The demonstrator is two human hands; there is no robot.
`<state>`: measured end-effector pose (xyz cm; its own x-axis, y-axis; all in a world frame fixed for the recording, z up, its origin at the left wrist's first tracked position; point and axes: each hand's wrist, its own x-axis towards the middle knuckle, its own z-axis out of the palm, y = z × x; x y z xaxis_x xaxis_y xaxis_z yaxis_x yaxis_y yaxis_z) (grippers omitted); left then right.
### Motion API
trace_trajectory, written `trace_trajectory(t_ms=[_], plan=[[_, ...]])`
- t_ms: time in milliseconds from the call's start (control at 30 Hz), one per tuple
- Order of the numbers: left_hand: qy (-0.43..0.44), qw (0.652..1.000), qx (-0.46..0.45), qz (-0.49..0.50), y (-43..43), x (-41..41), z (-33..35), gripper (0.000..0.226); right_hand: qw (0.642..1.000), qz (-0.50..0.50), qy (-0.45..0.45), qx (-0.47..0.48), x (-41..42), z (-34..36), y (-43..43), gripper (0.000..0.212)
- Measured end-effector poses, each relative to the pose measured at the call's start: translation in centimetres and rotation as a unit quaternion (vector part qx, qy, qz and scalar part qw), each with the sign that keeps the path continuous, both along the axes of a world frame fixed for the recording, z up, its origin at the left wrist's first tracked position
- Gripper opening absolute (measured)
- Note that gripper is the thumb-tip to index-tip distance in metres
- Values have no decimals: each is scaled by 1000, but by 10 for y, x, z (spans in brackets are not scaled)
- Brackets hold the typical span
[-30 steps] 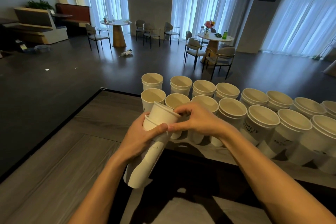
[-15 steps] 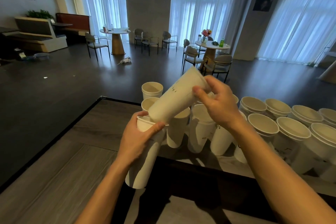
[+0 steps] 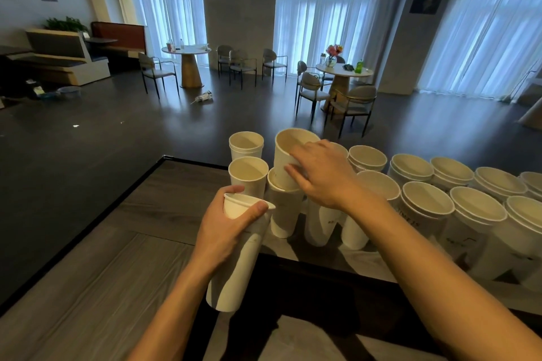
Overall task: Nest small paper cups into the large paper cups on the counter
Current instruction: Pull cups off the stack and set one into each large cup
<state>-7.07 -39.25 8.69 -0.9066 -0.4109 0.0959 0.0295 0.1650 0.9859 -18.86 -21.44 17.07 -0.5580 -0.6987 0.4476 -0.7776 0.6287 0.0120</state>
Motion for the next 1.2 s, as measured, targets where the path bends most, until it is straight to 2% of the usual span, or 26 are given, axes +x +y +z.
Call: trace_trajectory(t_ms=[100, 200, 300, 367, 500, 667, 833, 933, 1000, 1100, 1133, 1200], plan=[[-1, 1000, 0, -2, 0, 3, -2, 90, 998, 1, -31, 53, 0, -13, -12, 29], [3, 1000, 12, -4, -1, 4, -5, 83, 995, -3, -70, 69, 0, -28, -17, 29], [4, 1000, 5, -1, -3, 4, -5, 86, 994, -3, -62, 90, 0, -37, -18, 25], [3, 1000, 6, 0, -4, 5, -5, 87, 994, -2, -54, 92, -1, -40, -19, 23], [6, 1000, 19, 0, -5, 4, -5, 76, 993, -10, -67, 92, -2, -42, -21, 22], [9, 999, 30, -5, -2, 5, -4, 81, 993, 6, -77, 89, -5, -43, -22, 26], [18, 998, 51, -11, -3, 7, -2, 78, 998, -3, -59, 33, -3, -34, -21, 27], [24, 998, 55, -9, -6, 8, -2, 77, 993, 50, -15, -104, 9, -31, -22, 22], [36, 998, 53, -1, -7, 9, -2, 82, 975, 117, -92, -165, 23, -28, -26, 18], [48, 997, 51, 11, -13, 10, -1, 103, 928, 161, -329, -64, 44, -23, -35, 24], [45, 998, 50, 5, -16, 11, -2, 106, 916, 166, -364, -27, 48, -25, -39, 27], [36, 998, 46, -16, -20, 14, -5, 106, 910, 172, -378, 4, 53, -27, -46, 28]])
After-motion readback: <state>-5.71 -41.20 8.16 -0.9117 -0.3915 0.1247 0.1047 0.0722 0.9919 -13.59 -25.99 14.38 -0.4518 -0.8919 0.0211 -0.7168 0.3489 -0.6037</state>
